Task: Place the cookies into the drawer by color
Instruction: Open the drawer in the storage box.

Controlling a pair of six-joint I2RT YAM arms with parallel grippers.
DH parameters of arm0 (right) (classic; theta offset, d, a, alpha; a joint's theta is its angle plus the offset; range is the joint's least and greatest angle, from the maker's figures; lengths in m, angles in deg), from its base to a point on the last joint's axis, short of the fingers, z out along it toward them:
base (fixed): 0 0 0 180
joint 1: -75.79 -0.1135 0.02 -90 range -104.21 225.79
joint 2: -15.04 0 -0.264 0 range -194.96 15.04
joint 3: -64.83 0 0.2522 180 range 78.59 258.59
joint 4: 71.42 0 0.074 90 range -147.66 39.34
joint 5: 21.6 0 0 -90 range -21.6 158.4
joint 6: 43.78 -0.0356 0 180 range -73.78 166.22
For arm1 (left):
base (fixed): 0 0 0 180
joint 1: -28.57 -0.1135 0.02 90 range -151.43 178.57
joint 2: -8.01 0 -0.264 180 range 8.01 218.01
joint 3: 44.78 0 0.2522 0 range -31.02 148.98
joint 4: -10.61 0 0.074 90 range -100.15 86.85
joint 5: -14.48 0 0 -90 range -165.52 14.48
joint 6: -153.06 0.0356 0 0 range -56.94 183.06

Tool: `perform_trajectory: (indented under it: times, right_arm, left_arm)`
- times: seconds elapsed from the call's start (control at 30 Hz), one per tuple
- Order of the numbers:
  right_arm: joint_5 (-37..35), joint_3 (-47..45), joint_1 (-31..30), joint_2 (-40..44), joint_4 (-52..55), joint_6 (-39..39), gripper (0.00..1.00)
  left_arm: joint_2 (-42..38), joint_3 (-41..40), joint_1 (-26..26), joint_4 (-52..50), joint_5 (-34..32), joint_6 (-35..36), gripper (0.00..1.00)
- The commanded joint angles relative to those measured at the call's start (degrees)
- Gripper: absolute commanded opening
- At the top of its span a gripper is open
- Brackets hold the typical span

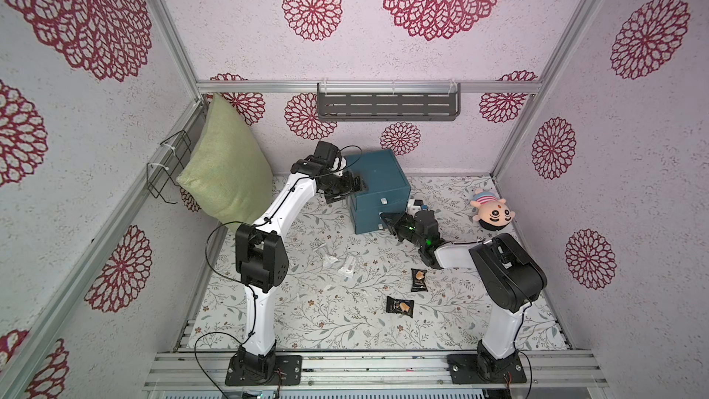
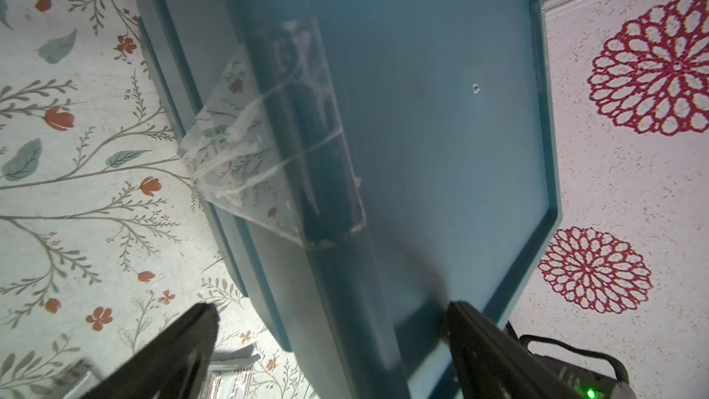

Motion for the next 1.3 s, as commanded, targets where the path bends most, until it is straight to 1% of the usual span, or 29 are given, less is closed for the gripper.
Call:
perform_trajectory:
  times: [0.0,0.3,0.57,0.8,1.1,1.27]
  right_arm:
    - [-1.64,-0.93,-0.16,3.14,-1.28,0.21,0.0]
    - [-2.7,-7.65,-1.47,10.6,1.76,1.34,0.0]
    - [-4.38,-17.56,-2.77,21.13,5.1,2.55,0.0]
    - [-5.87,-21.32,-4.55,29.7,11.76,4.99,0.0]
    - [-7.54,-25.52,-6.66,36.73,15.43,5.55,0.0]
    - [-7.67,-26.81,-7.1,37.02,14.97,5.28,0.0]
  left_arm:
    - [-0.16,-1.58,0.08,-1.67,-1.68,1.15,1.0]
    - [-0.03,-1.76,-0.02,-1.54,-2.0,1.15,1.0]
    - [0.19,-1.84,-0.04,-1.48,-2.26,1.28,1.0]
    - [0.12,-2.08,0.0,-1.38,-2.57,1.23,0.99]
    - [0.39,-2.28,-0.02,-1.33,-2.83,1.21,0.99]
    - [0.43,-2.36,0.08,-1.21,-2.91,1.26,0.99]
